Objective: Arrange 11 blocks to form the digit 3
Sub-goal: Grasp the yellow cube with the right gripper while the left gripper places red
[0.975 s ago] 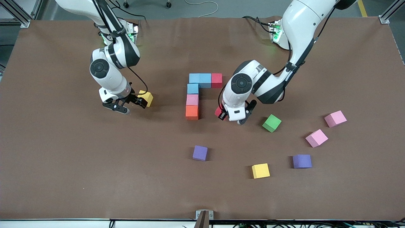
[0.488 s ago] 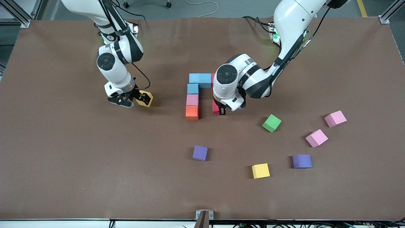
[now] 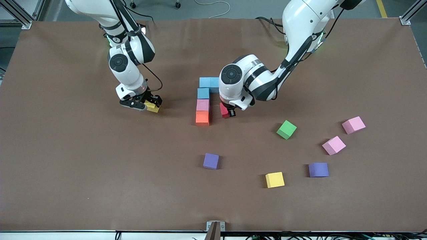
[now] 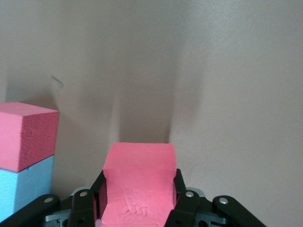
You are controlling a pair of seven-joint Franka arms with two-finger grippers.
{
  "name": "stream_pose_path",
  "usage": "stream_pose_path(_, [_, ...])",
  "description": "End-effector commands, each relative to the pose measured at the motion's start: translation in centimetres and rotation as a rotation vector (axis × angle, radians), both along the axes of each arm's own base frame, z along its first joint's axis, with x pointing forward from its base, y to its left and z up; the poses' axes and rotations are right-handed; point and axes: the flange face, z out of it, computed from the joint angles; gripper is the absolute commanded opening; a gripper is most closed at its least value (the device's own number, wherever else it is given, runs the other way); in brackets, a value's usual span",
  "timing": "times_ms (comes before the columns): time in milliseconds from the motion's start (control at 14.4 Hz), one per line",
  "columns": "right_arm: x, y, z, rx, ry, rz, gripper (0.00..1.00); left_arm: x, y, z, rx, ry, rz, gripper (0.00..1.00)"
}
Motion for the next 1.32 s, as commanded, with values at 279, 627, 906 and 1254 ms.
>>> stream_pose_path(279, [0.4, 0.5, 0.5, 0.01, -0.013, 0.023, 0.0, -1.1, -1.9, -1.8, -0.017, -0.076, -0.042, 0.2])
stream_pose_path(627, [6.1, 2.8, 2.3, 0.027, -0.038, 0.016, 0.0, -1.8, -3.1, -2.3, -0.054, -0.111, -0.085, 0.19])
stream_pose_path(906, [11.7, 6.9, 3.8, 0.022, 0.0, 0.032, 0.0, -2.7, -3.6, -2.5, -0.048, -0.111, -0.116, 0.19])
stream_pose_path(1254, [14.7, 8.9, 7.2, 0.013, 0.051, 0.049, 0.0, -3.1, -4.1, -2.5, -0.067, -0.118, -0.119, 0.19])
